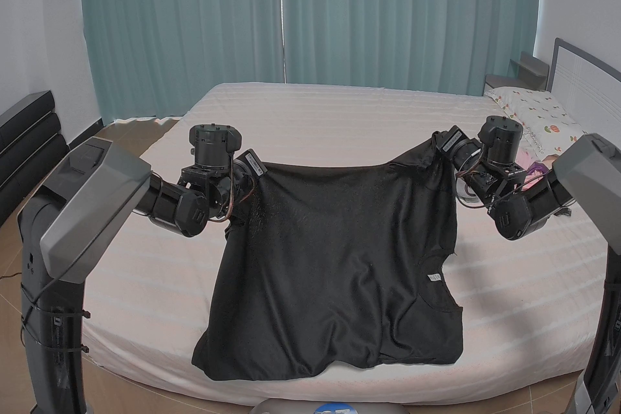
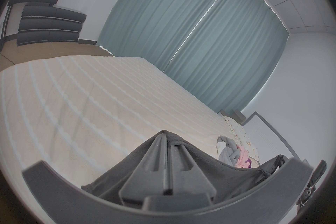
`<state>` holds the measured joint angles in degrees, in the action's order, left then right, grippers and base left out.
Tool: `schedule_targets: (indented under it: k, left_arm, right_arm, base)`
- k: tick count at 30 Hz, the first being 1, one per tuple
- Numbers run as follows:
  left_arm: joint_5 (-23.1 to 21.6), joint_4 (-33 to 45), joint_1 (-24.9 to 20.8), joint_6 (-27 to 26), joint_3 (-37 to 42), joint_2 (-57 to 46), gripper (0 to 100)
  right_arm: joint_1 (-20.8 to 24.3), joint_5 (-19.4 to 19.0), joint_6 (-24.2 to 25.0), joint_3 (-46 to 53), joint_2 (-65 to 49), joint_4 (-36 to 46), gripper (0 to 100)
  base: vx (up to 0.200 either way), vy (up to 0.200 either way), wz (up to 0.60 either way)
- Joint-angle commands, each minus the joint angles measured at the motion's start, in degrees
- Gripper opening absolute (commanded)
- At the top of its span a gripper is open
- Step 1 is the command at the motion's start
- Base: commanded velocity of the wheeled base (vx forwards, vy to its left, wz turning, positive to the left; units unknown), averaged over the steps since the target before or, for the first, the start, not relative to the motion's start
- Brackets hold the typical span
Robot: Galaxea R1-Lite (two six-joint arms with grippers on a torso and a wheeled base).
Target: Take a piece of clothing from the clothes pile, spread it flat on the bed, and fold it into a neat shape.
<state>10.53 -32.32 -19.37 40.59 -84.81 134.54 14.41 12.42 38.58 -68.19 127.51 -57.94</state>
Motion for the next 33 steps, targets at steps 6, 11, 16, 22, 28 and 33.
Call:
schedule_targets:
  k: [6, 11, 16, 22, 28, 33]
  left_arm:
    - [0.0, -0.8, 0.7, 3.4, -6.8, 9.3, 100]
    - [2.8, -0.6, 1.4, 3.4, -9.6, 12.2, 100]
    - [4.9, -0.7, 3.3, 3.4, -10.5, 11.7, 100]
    - [4.7, 3.0, 4.2, 2.9, -9.3, 10.7, 100]
    - [1.1, 9.7, 3.9, 2.1, -6.5, 9.6, 100]
    - [-5.5, 10.4, 4.2, 2.3, 2.5, 5.6, 100]
  right_arm:
    - [0.1, 0.0, 0.4, -5.5, 12.0, -1.2, 100]
    - [-0.8, 0.4, 0.6, -7.0, 16.3, -4.3, 100]
    - [-3.2, 3.0, 0.8, -8.3, 16.2, -7.4, 100]
    - [-3.5, 2.3, 0.8, -3.1, 14.5, -7.0, 100]
    - [-3.1, -0.6, 1.3, 3.3, 11.4, -7.4, 100]
    - [-2.8, -3.5, 1.8, 11.8, 7.7, -7.7, 100]
  base:
    - [0.000, 0.000, 0.00]
    - [0.000, 0.000, 0.00]
    - [0.000, 0.000, 0.00]
    - [0.000, 0.000, 0.00]
    - [0.000, 0.000, 0.00]
    - [0.000, 0.000, 0.00]
